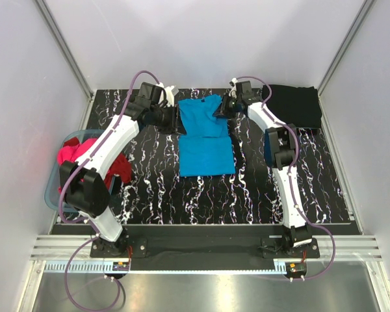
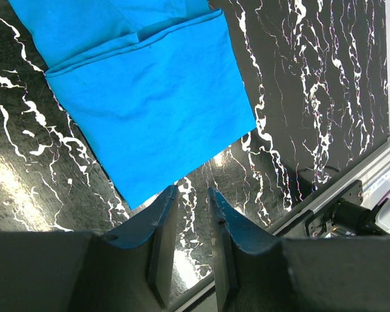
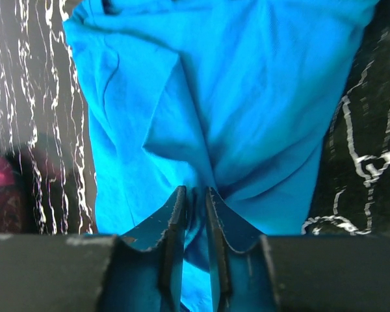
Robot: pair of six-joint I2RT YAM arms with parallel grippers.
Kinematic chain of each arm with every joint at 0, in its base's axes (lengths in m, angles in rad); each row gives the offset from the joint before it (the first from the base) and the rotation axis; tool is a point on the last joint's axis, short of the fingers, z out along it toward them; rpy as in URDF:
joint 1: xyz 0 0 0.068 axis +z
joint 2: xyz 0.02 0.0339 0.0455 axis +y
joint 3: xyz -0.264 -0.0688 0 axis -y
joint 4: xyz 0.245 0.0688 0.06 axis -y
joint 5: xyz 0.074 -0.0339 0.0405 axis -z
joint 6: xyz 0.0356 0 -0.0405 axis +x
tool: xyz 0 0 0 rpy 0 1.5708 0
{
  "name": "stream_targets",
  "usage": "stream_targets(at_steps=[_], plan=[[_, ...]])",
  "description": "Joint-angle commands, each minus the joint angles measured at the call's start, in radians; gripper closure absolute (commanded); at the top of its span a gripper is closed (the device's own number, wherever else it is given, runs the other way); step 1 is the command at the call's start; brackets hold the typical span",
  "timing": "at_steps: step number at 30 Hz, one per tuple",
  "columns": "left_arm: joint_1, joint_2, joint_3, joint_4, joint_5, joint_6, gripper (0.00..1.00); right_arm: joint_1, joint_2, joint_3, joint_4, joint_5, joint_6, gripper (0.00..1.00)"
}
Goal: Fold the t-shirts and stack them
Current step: Fold the tshirt
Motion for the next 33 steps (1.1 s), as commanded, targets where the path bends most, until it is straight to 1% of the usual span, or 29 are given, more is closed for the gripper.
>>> stream_targets(at_steps=[1, 6, 13, 19, 23, 27, 33], plan=[[0.004, -0.009, -0.001, 0.033, 0.032, -0.008, 0.7, 0.015, -0.114, -0.009, 0.027, -0.043, -0.034, 0.74], [0.005, -0.009, -0.001, 0.033, 0.038, -0.006, 0.69, 0.015, -0.134, -0.016, 0.028, -0.075, -0.028, 0.72], [0.007, -0.007, -0.001, 0.033, 0.038, -0.006, 0.69, 0.021, -0.114, -0.006, 0.032, -0.145, 0.006, 0.68], [0.009, -0.014, 0.0, 0.034, 0.04, -0.008, 0.69, 0.032, -0.091, -0.017, 0.039, -0.158, 0.021, 0.67], [0.009, -0.006, 0.0, 0.034, 0.041, -0.009, 0.69, 0.038, -0.095, -0.017, 0.041, -0.153, 0.018, 0.61], [0.012, -0.006, 0.0, 0.034, 0.041, -0.009, 0.69, 0.038, -0.108, -0.016, 0.041, -0.147, 0.02, 0.58], [0.01, -0.003, -0.001, 0.033, 0.04, -0.009, 0.69, 0.038, -0.118, -0.017, 0.041, -0.15, 0.017, 0.57]])
